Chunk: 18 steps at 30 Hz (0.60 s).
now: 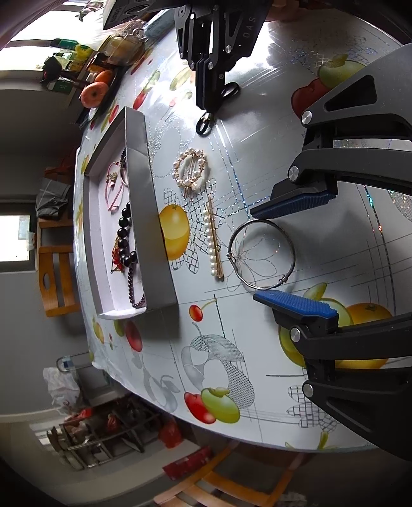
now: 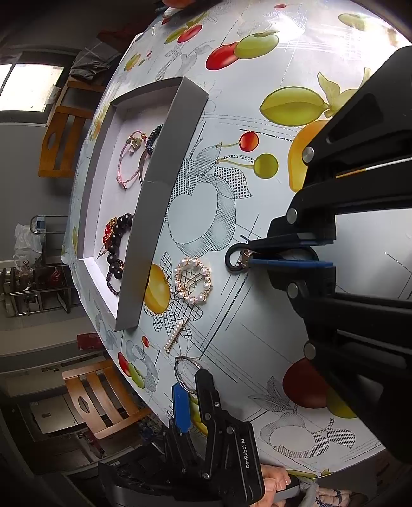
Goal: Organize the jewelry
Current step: 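Grasp the black hair tie with the right tool while the left grasps the thin silver hoop bangle, then carry the hair tie and hoop bangle over the box with both tools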
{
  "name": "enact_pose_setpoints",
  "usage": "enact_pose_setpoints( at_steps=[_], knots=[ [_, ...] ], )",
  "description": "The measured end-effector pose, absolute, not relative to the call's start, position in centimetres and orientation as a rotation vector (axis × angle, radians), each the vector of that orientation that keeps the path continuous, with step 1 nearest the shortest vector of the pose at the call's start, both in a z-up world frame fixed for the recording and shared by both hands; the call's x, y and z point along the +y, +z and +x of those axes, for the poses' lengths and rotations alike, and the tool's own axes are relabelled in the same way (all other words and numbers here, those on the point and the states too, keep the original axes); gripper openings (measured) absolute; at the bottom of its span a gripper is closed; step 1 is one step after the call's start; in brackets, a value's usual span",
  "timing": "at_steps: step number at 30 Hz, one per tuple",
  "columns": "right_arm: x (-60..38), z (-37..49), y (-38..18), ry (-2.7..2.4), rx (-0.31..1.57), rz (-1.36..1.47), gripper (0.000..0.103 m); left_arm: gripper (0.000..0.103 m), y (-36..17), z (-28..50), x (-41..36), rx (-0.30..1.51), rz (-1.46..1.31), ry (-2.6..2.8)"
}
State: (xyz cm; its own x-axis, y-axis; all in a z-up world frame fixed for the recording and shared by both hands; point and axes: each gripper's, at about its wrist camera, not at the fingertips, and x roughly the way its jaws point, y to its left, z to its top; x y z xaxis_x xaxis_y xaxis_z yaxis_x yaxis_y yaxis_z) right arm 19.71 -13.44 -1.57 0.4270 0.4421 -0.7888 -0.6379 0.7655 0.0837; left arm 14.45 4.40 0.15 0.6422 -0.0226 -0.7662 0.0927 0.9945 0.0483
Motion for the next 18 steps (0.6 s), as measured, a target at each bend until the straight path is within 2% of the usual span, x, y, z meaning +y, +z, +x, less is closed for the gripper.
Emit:
enact_pose_setpoints(
  at_steps=[2, 3, 15, 17, 18],
  knots=[
    [-13.6, 19.7, -1.4, 0.681, 0.894, -0.233, 0.005, 0.048, 0.3, 14.3, 4.3, 0.870, 0.082, -0.074],
    [-13.8, 19.7, -1.4, 0.681, 0.892, -0.227, 0.000, 0.048, 0.4, 14.3, 4.2, 0.869, 0.083, -0.078],
    [-13.9, 19.7, -1.2, 0.679, 0.888, -0.219, 0.000, 0.048, 1.6, 14.0, 2.0, 0.851, 0.110, -0.125],
    [-13.7, 19.7, -1.3, 0.684, 0.893, -0.223, 0.003, 0.048, 1.5, 14.1, 1.9, 0.852, 0.109, -0.127],
    [-13.7, 19.8, -1.3, 0.684, 0.896, -0.220, 0.011, 0.048, 1.5, 14.1, 1.9, 0.853, 0.109, -0.129]
  ],
)
